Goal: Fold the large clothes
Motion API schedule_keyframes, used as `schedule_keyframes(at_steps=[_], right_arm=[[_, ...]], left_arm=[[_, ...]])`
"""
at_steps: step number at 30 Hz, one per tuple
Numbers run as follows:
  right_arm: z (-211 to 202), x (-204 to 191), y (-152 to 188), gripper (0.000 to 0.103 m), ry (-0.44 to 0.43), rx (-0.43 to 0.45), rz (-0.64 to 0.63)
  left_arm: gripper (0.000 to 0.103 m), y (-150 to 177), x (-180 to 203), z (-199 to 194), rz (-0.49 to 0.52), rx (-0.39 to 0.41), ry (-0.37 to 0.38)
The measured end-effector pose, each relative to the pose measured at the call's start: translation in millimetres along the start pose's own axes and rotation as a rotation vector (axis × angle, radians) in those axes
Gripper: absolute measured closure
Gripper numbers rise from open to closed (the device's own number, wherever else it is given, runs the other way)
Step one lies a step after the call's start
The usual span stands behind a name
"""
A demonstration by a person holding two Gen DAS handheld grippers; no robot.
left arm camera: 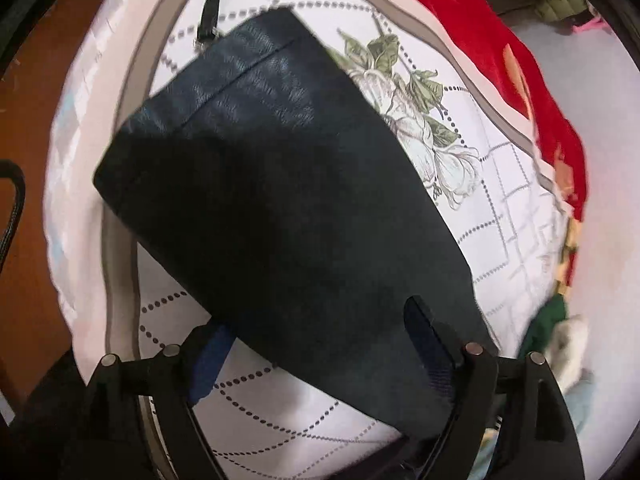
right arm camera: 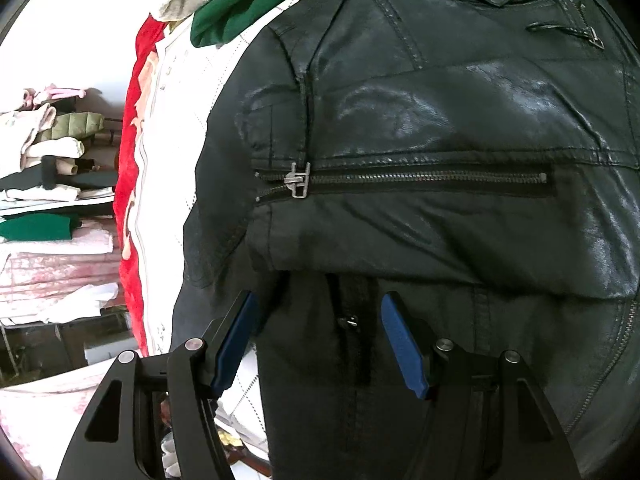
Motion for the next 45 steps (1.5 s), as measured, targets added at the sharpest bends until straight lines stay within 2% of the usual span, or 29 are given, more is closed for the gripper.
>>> schedule_keyframes(at_steps=[1,3,4,5,7,8,10,11,13,15,16,19,24,26,28,30,31,33,35,36,38,40,43,45], right_arm=[[0,-2,0,0.036,0.001,0.002,-0.003],[0,-6,-1,0.036,0.007,0.007,-0.013],[-1,-8,-2,0.036,0.010,0.010,-0.018],[-2,-10,-2,0.036,0.019,0.015,-0.025],[-4,-10,-4,0.036,0.062,0.023,-0.041],[-6,-10,-4,0.036,0.115,0.032,-0.054],[-12,-9,-5,0.036,0.274,0.054,-0.090],[-16,-6,-6,0.036,0.395,0.068,-0.117],[-23,0,-6,0.036,0.516,0.094,-0.131],[-30,9,-8,0.036,0.534,0.117,-0.126],[-34,16,-10,0.036,0.507,0.123,-0.107],[-48,35,-12,0.036,0.446,0.108,-0.051],[-101,73,-10,0.036,0.414,0.155,-0.012],[-124,94,-8,0.036,0.405,0.164,0.023],[-148,115,-5,0.036,0.411,0.183,0.049],[-173,138,-2,0.036,0.427,0.205,0.075],[-185,150,1,0.036,0.435,0.217,0.093],[-205,175,5,0.036,0.449,0.232,0.129],[-223,206,12,0.036,0.461,0.238,0.177],[-231,220,15,0.036,0.461,0.239,0.194],[-242,244,22,0.036,0.465,0.238,0.236],[-248,262,27,0.036,0.451,0.236,0.267],[-257,279,34,0.034,0.428,0.235,0.290],[-262,287,36,0.027,0.412,0.236,0.294]], left_arm=[[0.028,0,6,-7,0.006,0.059,-0.035],[0.066,-2,18,-15,0.039,0.139,-0.102],[0.091,-5,26,-20,0.074,0.181,-0.126],[0.095,-8,32,-22,0.095,0.193,-0.135],[0.097,-12,47,-29,0.144,0.234,-0.141],[0.098,-13,54,-33,0.176,0.254,-0.142],[0.099,-8,74,-50,0.277,0.329,-0.160],[0.099,-4,83,-57,0.319,0.360,-0.165],[0.099,9,105,-76,0.426,0.439,-0.181],[0.100,23,127,-94,0.522,0.511,-0.180],[0.100,35,143,-106,0.587,0.560,-0.177],[0.100,62,163,-132,0.711,0.637,-0.133],[0.101,156,228,-156,0.955,0.695,0.008],[0.101,215,255,-155,1.091,0.654,0.102],[0.101,275,276,-141,1.226,0.528,0.190],[0.101,324,286,-122,1.316,0.392,0.249],[0.101,362,290,-107,1.394,0.312,0.263],[0.100,408,289,-86,1.486,0.237,0.283],[0.100,463,283,-59,1.604,0.151,0.257],[0.100,480,280,-46,1.651,0.122,0.234],[0.098,508,272,-16,1.748,0.095,0.143],[0.097,515,264,8,1.781,0.082,0.070],[0.095,509,255,19,1.777,0.056,0.042],[0.094,506,257,18,1.753,0.026,0.046]])
Point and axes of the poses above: each gripper's, at about its wrist camera, not at the fingertips, and z roughly the way its jaws point, x to its right, y to its underside, the point moved 2 cm from there along z, roughly the way its jaws point, and after that the axes turned 8 degrees about -y, right-handed, at the moved point
